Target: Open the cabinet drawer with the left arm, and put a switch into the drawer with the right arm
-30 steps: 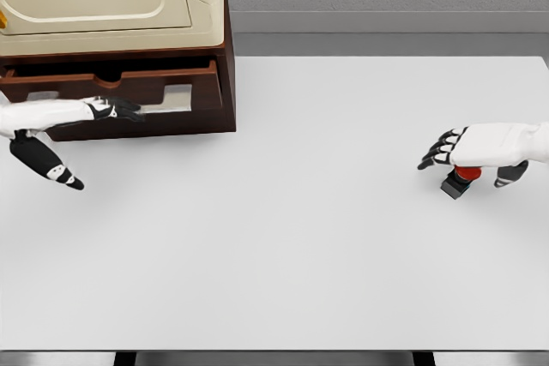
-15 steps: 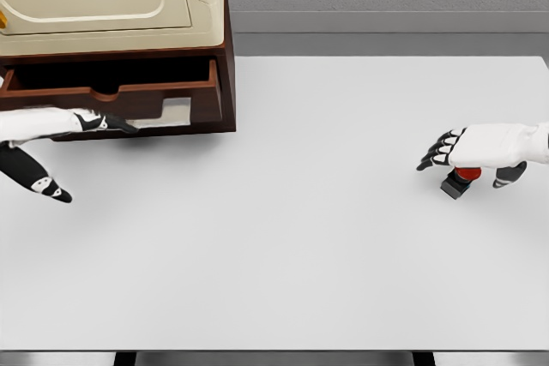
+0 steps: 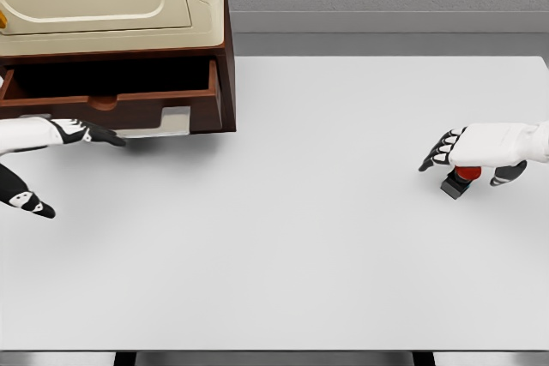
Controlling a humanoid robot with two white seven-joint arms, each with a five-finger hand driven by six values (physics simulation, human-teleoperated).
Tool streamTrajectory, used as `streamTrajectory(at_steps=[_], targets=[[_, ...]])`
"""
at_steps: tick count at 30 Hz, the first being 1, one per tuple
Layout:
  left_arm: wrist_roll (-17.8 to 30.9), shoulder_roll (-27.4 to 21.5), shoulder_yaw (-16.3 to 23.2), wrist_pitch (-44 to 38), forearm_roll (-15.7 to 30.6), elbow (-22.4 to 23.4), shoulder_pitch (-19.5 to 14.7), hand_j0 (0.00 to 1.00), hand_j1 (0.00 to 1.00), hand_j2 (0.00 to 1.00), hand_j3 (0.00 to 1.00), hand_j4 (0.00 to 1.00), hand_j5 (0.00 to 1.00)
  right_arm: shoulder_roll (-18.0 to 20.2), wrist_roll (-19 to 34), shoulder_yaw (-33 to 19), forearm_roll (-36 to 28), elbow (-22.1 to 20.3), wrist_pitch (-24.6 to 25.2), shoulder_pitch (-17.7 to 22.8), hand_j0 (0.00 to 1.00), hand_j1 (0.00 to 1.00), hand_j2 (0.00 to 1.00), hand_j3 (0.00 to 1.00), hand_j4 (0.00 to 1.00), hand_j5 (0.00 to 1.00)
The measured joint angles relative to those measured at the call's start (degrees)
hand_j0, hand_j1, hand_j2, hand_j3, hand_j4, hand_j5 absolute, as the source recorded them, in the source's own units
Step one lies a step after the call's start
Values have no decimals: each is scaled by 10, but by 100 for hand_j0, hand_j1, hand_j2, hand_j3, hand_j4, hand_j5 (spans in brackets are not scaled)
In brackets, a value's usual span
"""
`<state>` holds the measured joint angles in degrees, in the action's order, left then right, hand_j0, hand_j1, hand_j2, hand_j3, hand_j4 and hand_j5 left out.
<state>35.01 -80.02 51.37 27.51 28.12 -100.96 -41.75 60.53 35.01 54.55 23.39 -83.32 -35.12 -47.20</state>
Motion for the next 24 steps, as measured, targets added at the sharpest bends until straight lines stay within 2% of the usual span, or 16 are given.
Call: streamTrajectory(at_steps=[7, 19, 24], targets=[[0, -14, 0, 12, 26, 0, -3, 100, 100, 100, 100, 100, 100, 0, 0, 2, 0, 0, 0, 1, 88, 88, 88, 88, 88, 88], [0, -25, -4, 23, 81, 0, -18, 100, 100, 100, 100, 100, 100, 0, 0, 2, 1, 0, 0, 4, 75, 75, 75, 75, 75, 75], [0, -22, -4, 60, 88, -1, -11, 100, 100, 100, 100, 100, 100, 2, 0, 0, 1, 0, 0, 5, 75, 75, 75, 75, 75, 75]])
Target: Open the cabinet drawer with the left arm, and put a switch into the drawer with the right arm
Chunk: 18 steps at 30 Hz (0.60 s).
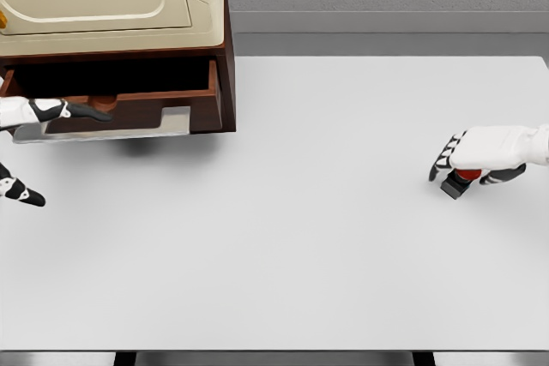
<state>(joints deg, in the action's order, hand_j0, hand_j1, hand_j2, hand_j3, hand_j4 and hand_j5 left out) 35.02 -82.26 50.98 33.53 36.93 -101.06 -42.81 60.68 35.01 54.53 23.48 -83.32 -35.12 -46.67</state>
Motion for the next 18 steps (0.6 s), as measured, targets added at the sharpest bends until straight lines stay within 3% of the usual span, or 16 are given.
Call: streamTrajectory(at_steps=[18], targets=[[0, -35, 46, 16, -19, 0, 23, 100, 100, 100, 100, 100, 100, 1, 0, 1, 0, 0, 0, 0, 47, 47, 47, 47, 47, 47]])
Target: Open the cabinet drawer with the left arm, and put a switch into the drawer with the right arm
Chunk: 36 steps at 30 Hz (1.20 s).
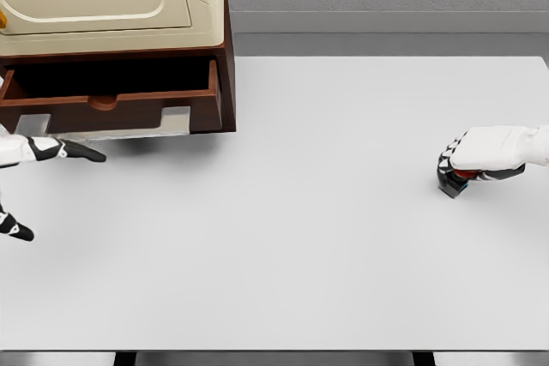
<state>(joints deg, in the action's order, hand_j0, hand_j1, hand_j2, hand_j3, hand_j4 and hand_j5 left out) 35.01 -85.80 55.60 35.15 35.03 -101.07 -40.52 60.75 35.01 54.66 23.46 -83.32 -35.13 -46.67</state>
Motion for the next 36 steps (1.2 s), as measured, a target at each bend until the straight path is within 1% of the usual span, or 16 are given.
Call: streamTrajectory(at_steps=[1, 2, 4, 6, 8, 10, 13, 17, 20, 25, 30, 32, 36], targets=[[0, -2, 1, 0, 0, 0, 5, 100, 100, 100, 100, 100, 100, 0, 0, 0, 0, 0, 0, 0, 47, 47, 47, 47, 47, 47], [0, -3, 2, 0, 0, 0, 6, 100, 100, 100, 100, 100, 100, 0, 0, 0, 0, 0, 0, 0, 44, 44, 44, 44, 44, 44], [0, -4, 3, 0, -1, 0, 23, 100, 100, 100, 100, 100, 100, -1, 0, 0, -2, 0, 0, 1, 42, 42, 42, 42, 42, 42], [0, -3, 4, 0, -10, 0, 32, 100, 100, 100, 100, 100, 100, -4, 0, -2, -3, 1, 0, 1, 42, 42, 42, 42, 42, 42], [0, 3, 5, 0, -28, 0, 52, 100, 100, 100, 100, 100, 100, -16, 0, -11, -5, 11, 0, 1, 42, 42, 42, 42, 42, 42], [0, 13, 7, 0, -50, 0, 54, 100, 100, 100, 100, 100, 100, -33, 0, -18, -5, 28, 0, -1, 42, 42, 42, 42, 42, 42], [0, 21, 9, 0, -66, 0, 54, 100, 100, 100, 100, 100, 100, -62, 0, -37, -5, 48, 0, -4, 42, 42, 42, 42, 42, 42], [0, 22, 11, 0, -73, 1, 54, 100, 100, 100, 100, 100, 100, -95, 0, -49, -6, 57, 0, -16, 43, 43, 43, 43, 43, 43], [0, 21, 9, 0, -76, 3, 55, 100, 100, 100, 100, 100, 100, -116, 0, -52, -6, 59, 0, -38, 46, 46, 46, 46, 46, 46], [0, 18, 8, 0, -77, 5, 55, 100, 100, 100, 100, 100, 100, -155, 0, -54, -7, 63, 0, -69, 47, 47, 47, 47, 47, 47], [0, 16, 7, 0, -76, 4, 54, 100, 100, 100, 100, 100, 100, -182, 0, -54, -7, 72, 0, -75, 40, 40, 40, 40, 40, 40], [0, 15, 7, 0, -75, 4, 54, 100, 100, 100, 100, 100, 100, -187, 0, -54, -7, 73, 0, -79, 34, 34, 34, 34, 34, 34], [0, 13, 7, 0, -74, 4, 55, 100, 100, 100, 100, 100, 100, -198, 0, -53, -6, 74, 0, -93, 33, 33, 33, 33, 33, 33]])
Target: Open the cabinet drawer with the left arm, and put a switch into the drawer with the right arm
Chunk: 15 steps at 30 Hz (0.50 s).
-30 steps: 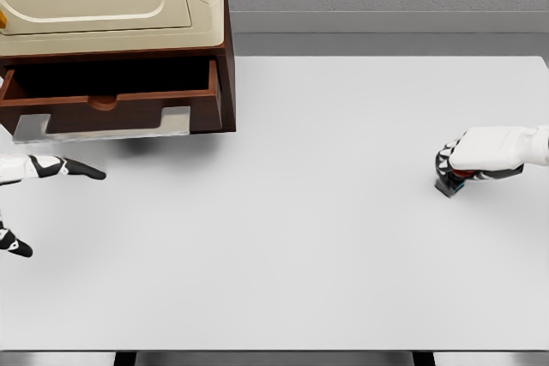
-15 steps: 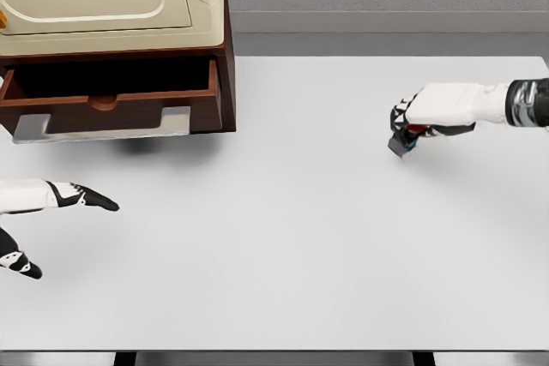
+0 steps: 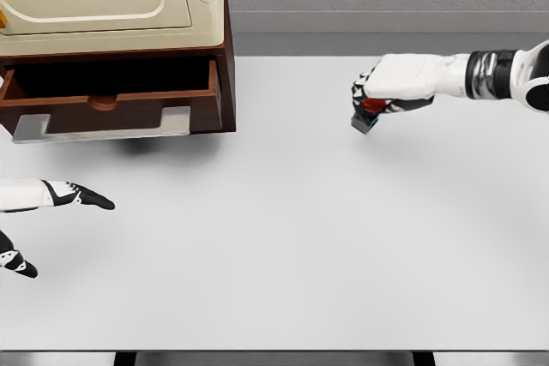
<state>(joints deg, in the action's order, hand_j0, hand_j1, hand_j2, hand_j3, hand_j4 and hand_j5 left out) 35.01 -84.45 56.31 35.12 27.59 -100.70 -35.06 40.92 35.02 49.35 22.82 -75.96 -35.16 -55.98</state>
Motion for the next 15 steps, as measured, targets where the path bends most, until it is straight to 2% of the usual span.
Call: streamTrajectory(at_steps=[15], targets=[[0, -2, 0, 0, 0, -2, 0, 100, 100, 100, 100, 100, 100, -84, 0, 8, -10, 12, 0, -86, 35, 35, 35, 35, 35, 35]])
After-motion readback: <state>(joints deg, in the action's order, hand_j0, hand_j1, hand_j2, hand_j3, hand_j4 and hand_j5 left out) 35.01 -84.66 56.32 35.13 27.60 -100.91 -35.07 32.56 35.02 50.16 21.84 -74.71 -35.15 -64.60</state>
